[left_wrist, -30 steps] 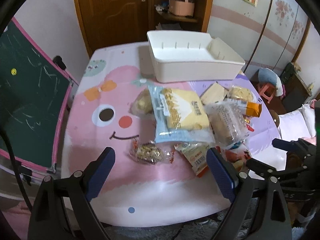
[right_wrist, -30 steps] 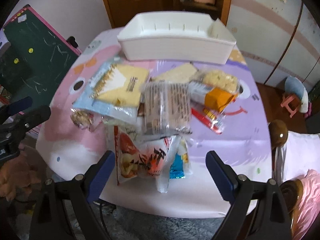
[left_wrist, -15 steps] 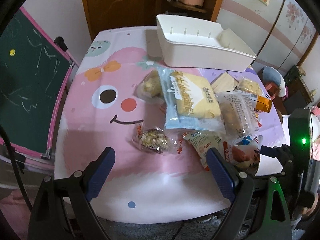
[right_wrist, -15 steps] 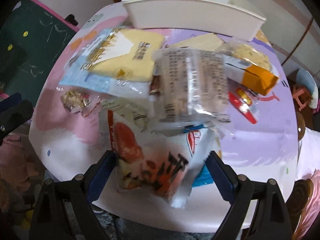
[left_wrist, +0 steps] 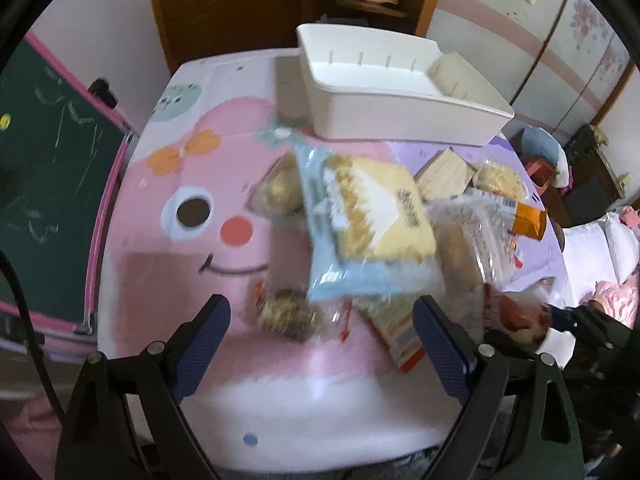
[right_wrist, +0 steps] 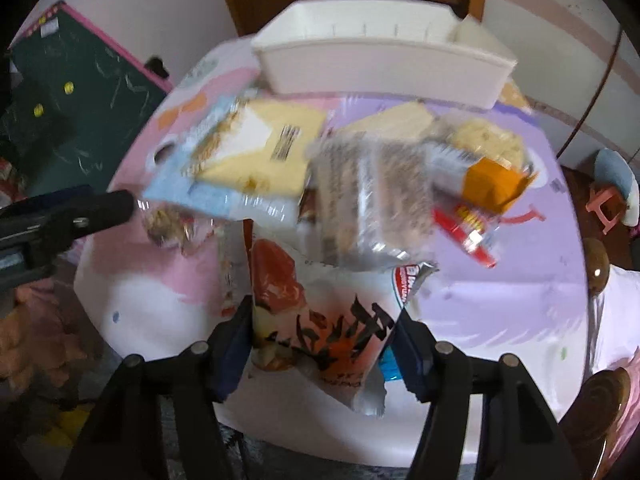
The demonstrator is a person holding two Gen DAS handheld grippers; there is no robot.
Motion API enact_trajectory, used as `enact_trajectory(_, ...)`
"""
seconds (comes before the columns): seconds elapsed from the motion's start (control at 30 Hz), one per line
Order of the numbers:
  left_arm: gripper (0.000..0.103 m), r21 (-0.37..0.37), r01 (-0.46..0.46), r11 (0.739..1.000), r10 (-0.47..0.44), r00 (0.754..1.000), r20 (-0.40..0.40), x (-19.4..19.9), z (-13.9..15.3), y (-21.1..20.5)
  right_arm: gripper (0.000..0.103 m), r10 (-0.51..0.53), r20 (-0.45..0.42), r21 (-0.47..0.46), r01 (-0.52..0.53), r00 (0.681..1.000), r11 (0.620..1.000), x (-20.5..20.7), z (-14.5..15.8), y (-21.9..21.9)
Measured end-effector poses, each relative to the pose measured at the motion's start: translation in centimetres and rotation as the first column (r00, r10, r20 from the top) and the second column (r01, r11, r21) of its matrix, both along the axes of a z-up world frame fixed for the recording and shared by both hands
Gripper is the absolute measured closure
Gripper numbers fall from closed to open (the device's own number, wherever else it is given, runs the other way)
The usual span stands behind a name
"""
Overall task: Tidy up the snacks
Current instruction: 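Grasp the red-and-white chip bag with the right gripper while the left grasps the blue bread bag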
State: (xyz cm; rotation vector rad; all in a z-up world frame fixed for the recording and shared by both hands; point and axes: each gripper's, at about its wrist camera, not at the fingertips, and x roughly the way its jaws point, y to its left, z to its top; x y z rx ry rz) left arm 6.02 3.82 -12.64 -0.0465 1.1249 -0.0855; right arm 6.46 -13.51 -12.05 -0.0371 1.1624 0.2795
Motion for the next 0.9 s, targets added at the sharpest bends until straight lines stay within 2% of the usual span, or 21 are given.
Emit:
enact_trajectory(0.1, 0.011, 0.023, 0.025, 0.999, -0.025, 1.0, 0.004, 2.1, -0.2, -1.2, 0.04, -0.019, 0.046, 0.008, 0.019, 0.999, 1.0, 0.3, 1.5, -1.0)
enact_trajectory(0.27, 0.011, 0.043, 0.055, 0.998, -0.053, 0.998, -0.046, 5.2, -2.0, -2.5, 0.039, -0.047, 0.114, -0.01, 0.048, 0.992, 0.999, 0.9, 3.0, -2.2)
enact_trajectory(0.6, 0.011, -0.035, 0.045, 0.998, -0.05, 0.985, -0.165, 9.2, -6.2, -2.7, 0.039, -0.067, 0.094, 0.009, 0.066, 0.993, 0.998, 3.4, 1.8, -3.0)
enact_trajectory(0.77, 0.012, -0.065, 0.04, 0.997, -0.05, 0.985, -0.166, 10.4, -6.9, -3.0, 0.039, -0.067, 0.093, 0.026, 0.065, 0.993, 0.998, 4.1, 1.3, -3.1)
enact_trajectory(0.87, 0.026, -0.077, 0.064, 0.995, -0.075, 0.986, -0.149, 10.6, -7.0, -3.6, 0.039, -0.065, 0.096, 0.041, 0.061, 0.993, 0.997, 4.3, 1.1, -3.1)
enact_trajectory(0.9, 0.035, -0.085, 0.076, 0.993, -0.087, 0.987, -0.138, 10.5, -6.9, -3.9, 0.039, -0.063, 0.099, 0.043, 0.059, 0.993, 0.997, 4.4, 1.1, -3.1)
